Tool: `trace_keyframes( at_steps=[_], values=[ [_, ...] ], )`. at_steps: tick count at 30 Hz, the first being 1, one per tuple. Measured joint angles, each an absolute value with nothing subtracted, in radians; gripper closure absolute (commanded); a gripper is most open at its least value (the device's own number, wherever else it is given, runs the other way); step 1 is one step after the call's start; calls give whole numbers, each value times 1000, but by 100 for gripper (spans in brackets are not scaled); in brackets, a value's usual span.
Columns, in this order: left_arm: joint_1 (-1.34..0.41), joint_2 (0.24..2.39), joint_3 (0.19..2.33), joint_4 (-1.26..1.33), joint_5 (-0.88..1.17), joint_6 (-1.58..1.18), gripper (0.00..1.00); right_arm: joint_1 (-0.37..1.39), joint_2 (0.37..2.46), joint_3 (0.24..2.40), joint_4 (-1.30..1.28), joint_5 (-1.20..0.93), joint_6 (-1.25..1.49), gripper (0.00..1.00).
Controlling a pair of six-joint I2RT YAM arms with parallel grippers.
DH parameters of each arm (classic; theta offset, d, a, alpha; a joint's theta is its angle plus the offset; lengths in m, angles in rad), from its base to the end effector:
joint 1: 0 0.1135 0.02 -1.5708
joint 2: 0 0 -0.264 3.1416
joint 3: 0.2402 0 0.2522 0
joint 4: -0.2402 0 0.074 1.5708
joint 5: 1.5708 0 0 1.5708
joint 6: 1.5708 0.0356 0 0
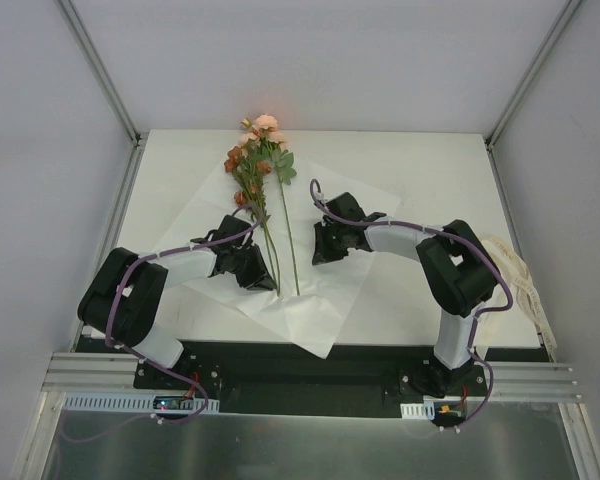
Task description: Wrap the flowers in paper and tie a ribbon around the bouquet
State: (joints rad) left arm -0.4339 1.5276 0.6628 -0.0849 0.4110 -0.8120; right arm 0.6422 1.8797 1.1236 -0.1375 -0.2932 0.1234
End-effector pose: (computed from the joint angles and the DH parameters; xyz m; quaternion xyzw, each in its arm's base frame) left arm 0.2438 -0.1286 0.1431 -0.1139 0.9272 -0.3323 0.1296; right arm 0.3040 0.2403 0.1564 -0.2862 0.8894 0.2505 0.2534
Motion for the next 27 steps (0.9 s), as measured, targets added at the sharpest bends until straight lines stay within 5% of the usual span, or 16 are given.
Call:
trace_keyframes(
  at_steps=[11, 14, 18, 21, 23, 27],
  values=[
    [-465, 1605, 740, -88, 422, -820, 86, 653, 1890, 1124, -102, -297, 141, 92],
    [-465, 1605, 743, -88, 420, -822, 84, 653, 1890, 1127, -108, -292, 138, 85],
    [-465, 1570, 717, -88, 410, -824, 83, 660, 1881, 1152, -167, -247, 99, 63],
    [-465, 1523, 684, -88, 408, -823, 85, 675, 1843, 1159, -255, -176, 61, 60],
    [-465, 1501, 663, -86, 408, -824, 87, 695, 1817, 1172, -307, -147, 46, 61],
    [-465, 1463, 616, -91, 385, -823, 96, 767, 1806, 1223, -302, -185, 53, 94]
  ],
)
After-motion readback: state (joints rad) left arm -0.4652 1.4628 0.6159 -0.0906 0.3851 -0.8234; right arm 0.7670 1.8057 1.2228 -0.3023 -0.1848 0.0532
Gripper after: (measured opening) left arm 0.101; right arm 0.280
